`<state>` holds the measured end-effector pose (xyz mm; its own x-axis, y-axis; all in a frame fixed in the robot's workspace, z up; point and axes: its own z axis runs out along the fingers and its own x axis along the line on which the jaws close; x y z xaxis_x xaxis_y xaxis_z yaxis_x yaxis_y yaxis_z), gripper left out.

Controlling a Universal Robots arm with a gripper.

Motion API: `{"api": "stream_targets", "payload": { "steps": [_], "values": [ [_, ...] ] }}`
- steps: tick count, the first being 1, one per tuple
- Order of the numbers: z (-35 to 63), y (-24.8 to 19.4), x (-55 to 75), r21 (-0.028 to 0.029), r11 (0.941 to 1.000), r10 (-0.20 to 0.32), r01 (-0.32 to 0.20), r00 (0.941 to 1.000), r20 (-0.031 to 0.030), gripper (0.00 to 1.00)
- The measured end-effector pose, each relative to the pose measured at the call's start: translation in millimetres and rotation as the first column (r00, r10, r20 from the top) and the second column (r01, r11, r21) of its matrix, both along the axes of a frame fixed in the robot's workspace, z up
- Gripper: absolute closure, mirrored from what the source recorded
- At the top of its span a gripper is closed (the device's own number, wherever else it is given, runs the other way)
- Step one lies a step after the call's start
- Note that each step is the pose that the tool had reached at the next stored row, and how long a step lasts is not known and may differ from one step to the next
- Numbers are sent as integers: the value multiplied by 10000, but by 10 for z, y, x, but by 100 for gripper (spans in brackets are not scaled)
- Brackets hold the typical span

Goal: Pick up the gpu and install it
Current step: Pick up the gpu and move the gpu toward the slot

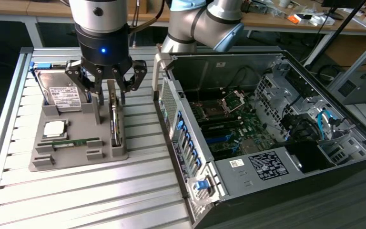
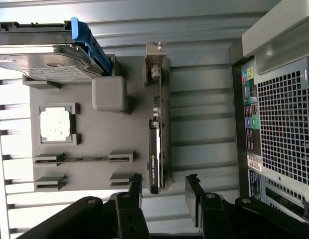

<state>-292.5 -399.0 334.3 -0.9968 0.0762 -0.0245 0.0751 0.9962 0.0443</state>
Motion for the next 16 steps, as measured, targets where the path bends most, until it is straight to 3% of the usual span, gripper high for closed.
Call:
{"api": "stream_targets", "payload": {
  "steps": [16],
  "values": [
    [-56, 0, -1, 0, 10000, 0, 0, 10000, 0, 52]
  ]
}}
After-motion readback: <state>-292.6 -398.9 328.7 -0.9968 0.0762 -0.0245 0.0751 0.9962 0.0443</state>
